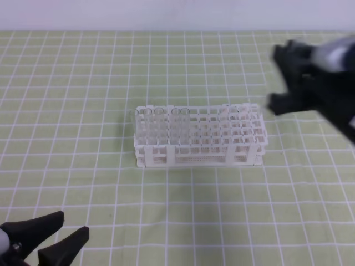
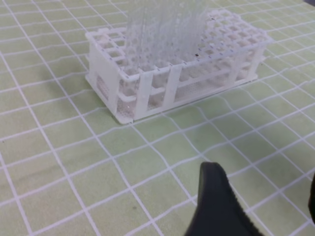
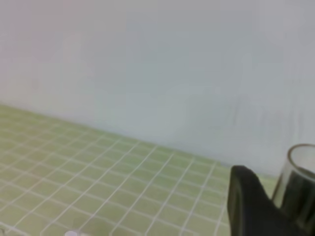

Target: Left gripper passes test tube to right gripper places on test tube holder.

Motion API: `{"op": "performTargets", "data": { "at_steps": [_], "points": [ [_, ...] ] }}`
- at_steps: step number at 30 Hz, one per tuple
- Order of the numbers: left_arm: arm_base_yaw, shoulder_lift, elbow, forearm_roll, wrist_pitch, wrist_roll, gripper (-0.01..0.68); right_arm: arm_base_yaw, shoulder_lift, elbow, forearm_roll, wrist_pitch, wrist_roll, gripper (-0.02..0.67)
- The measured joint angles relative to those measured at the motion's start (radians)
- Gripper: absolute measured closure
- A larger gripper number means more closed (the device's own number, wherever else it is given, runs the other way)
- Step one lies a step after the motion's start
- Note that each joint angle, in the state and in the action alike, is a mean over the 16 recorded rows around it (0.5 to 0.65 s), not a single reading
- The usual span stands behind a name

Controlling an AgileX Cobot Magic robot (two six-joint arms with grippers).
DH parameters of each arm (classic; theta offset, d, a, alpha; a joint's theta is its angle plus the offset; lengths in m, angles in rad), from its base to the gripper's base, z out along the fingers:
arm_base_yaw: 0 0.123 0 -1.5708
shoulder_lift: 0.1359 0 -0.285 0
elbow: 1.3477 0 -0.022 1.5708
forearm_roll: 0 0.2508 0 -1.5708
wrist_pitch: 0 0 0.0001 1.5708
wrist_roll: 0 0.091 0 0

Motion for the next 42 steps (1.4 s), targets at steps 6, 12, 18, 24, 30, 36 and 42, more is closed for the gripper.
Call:
{"op": "performTargets", "data": {
  "at_steps": [6, 12, 18, 24, 30, 36, 42],
  "points": [
    [0.000, 0.000, 0.000, 0.000, 0.000, 0.000, 0.314, 0.091, 0.210, -0.066, 0.115, -0.110, -0.134, 0.528],
    [0.000, 0.000, 0.000, 0.000, 0.000, 0.000, 0.314, 0.161, 0.339, -0.102, 0.151, -0.200, -0.173, 0.528],
    [0.000, 0.000, 0.000, 0.000, 0.001, 0.000, 0.315, 0.203, 0.412, -0.107, 0.161, -0.256, -0.193, 0.528],
    [0.000, 0.001, 0.000, 0.000, 0.000, 0.000, 0.314, 0.223, 0.461, -0.108, 0.162, -0.286, -0.211, 0.528],
    [0.000, 0.001, 0.000, 0.000, -0.001, 0.000, 0.313, 0.225, 0.486, -0.110, 0.163, -0.302, -0.212, 0.528],
    [0.000, 0.002, 0.000, 0.001, -0.001, 0.000, 0.313, 0.226, 0.497, -0.113, 0.163, -0.300, -0.212, 0.528],
    [0.000, 0.001, 0.000, 0.000, 0.001, 0.000, 0.315, 0.226, 0.501, -0.115, 0.163, -0.280, -0.212, 0.528]
  ]
}}
